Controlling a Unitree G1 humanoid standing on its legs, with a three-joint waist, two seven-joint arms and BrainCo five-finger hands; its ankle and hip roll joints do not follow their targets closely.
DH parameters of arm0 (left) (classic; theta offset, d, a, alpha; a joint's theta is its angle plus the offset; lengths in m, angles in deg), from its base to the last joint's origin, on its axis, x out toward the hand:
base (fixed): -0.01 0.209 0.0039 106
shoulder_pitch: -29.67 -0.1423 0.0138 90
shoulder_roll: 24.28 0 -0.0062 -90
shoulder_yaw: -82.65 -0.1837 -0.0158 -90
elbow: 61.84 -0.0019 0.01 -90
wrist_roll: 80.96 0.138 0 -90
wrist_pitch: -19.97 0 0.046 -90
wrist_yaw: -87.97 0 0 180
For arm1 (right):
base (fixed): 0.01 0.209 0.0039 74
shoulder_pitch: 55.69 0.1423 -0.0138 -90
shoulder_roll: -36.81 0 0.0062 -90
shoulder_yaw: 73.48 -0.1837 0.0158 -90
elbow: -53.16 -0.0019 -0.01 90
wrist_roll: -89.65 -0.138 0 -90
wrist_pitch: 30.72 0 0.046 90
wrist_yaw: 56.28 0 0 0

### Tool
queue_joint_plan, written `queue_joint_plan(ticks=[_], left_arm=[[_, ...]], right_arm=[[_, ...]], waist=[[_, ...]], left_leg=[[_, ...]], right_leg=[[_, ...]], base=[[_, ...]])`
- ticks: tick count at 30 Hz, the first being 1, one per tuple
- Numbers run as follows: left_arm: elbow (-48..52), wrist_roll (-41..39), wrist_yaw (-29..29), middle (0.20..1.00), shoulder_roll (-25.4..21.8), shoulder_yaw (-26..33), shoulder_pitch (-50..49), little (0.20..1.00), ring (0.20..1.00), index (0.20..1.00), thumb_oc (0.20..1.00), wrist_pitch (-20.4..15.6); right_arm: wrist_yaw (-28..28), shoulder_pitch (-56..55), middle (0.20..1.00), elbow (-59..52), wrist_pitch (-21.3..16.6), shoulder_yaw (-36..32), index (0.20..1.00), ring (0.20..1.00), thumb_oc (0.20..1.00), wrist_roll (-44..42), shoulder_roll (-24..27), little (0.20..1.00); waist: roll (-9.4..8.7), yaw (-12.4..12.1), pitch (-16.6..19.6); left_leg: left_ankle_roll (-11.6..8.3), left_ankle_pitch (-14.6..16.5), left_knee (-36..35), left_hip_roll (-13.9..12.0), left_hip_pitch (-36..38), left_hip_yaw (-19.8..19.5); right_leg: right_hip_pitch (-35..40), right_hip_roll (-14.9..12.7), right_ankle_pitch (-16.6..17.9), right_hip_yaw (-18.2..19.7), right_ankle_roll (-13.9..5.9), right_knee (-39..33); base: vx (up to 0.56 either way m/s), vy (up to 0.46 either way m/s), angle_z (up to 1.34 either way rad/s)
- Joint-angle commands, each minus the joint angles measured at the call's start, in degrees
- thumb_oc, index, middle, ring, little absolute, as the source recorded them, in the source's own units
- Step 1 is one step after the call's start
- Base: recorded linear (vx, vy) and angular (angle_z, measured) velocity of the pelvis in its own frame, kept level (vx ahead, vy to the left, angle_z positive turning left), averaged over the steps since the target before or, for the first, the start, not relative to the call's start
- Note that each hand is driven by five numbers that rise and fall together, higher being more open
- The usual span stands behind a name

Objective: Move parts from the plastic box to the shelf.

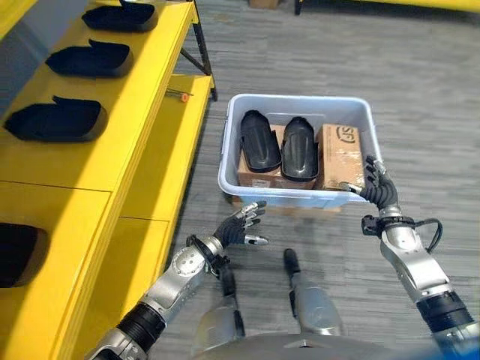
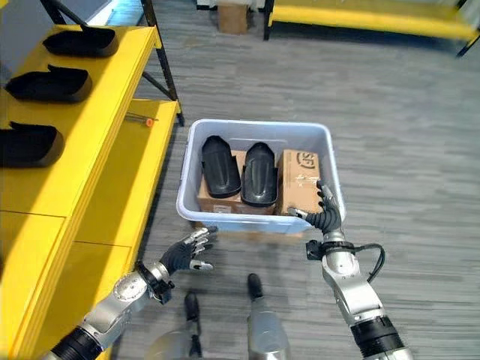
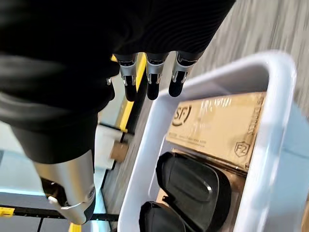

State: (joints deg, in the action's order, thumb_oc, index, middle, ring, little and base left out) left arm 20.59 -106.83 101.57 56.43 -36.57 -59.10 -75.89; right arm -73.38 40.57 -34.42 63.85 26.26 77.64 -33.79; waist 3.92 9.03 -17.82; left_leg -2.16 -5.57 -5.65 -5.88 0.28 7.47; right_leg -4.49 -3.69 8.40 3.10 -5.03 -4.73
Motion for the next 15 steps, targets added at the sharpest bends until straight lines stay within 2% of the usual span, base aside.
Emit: queue_joint_plan(ticks=[1, 3, 8, 11, 13, 15], left_arm=[[4.3, -1.4, 2.2, 1.0, -2.0, 1.0, 1.2, 1.0, 1.0, 1.0, 1.0, -2.9], [4.7, -1.8, 3.0, 1.0, -2.4, 1.1, 0.6, 1.0, 1.0, 1.0, 1.0, -2.6], [5.2, -2.9, 1.9, 1.0, -4.2, 0.1, 2.2, 1.0, 1.0, 1.0, 1.0, -2.6], [5.9, -2.7, 0.7, 1.0, -5.2, -0.2, 3.7, 1.0, 1.0, 1.0, 1.0, -3.8], [7.1, -2.3, 0.1, 1.0, -5.9, -0.6, 4.2, 1.0, 1.0, 1.0, 1.0, -5.2], [7.9, -2.8, -0.2, 1.0, -6.2, -0.8, 4.6, 1.0, 1.0, 1.0, 1.0, -6.1]], right_arm=[[1.3, 4.9, 1.0, -3.7, -5.0, -1.9, 1.0, 1.0, 1.0, 4.4, 2.4, 1.0], [1.9, 7.9, 1.0, -3.6, -5.6, -1.3, 1.0, 1.0, 1.0, 6.1, 3.7, 1.0], [1.8, 19.5, 1.0, -3.9, -2.0, 0.9, 1.0, 1.0, 1.0, 5.5, 5.9, 1.0], [-2.5, 26.8, 1.0, -2.6, 1.4, 1.8, 1.0, 1.0, 1.0, 6.1, 6.0, 1.0], [-5.8, 30.9, 1.0, -1.3, 2.1, 1.6, 1.0, 1.0, 1.0, 7.6, 6.3, 1.0], [-6.8, 33.5, 1.0, -0.4, 2.3, 1.7, 1.0, 1.0, 1.0, 8.7, 6.4, 1.0]], waist=[[-4.12, -0.1, 2.2], [-3.86, -0.5, 1.8], [-2.89, -1.8, -0.5], [-1.95, -2.5, -2.9], [-0.88, -3.0, -5.2], [-0.2, -3.3, -6.4]], left_leg=[[0.46, 8.5, 5.0, -2.0, 1.4, 0.1], [0.37, 8.7, 5.5, -2.1, 1.3, -0.2], [0.25, 9.0, 7.4, -1.6, -1.6, -1.5], [0.16, 8.9, 8.6, -1.0, -4.5, -2.5], [0.07, 8.4, 9.3, -0.3, -6.8, -3.2], [0.07, 8.3, 9.8, 0.1, -8.2, -3.8]], right_leg=[[0.1, -3.3, -8.7, -0.9, -2.01, 8.2], [0.4, -3.4, -9.1, -1.2, -1.87, 8.7], [-1.4, -3.5, -10.3, -0.9, -1.56, 10.8], [-3.5, -3.6, -10.9, -1.0, -1.28, 12.1], [-5.2, -3.7, -11.2, -0.9, -1.03, 13.0], [-6.1, -3.7, -11.5, -0.6, -0.79, 13.5]], base=[[0.06, -0.046, -0.03], [0.07, -0.03, -0.01], [0.02, -0.017, 0.03], [-0.09, -0.008, 0.2], [-0.12, 0.036, 0.1], [-0.1, 0.046, 0.12]])
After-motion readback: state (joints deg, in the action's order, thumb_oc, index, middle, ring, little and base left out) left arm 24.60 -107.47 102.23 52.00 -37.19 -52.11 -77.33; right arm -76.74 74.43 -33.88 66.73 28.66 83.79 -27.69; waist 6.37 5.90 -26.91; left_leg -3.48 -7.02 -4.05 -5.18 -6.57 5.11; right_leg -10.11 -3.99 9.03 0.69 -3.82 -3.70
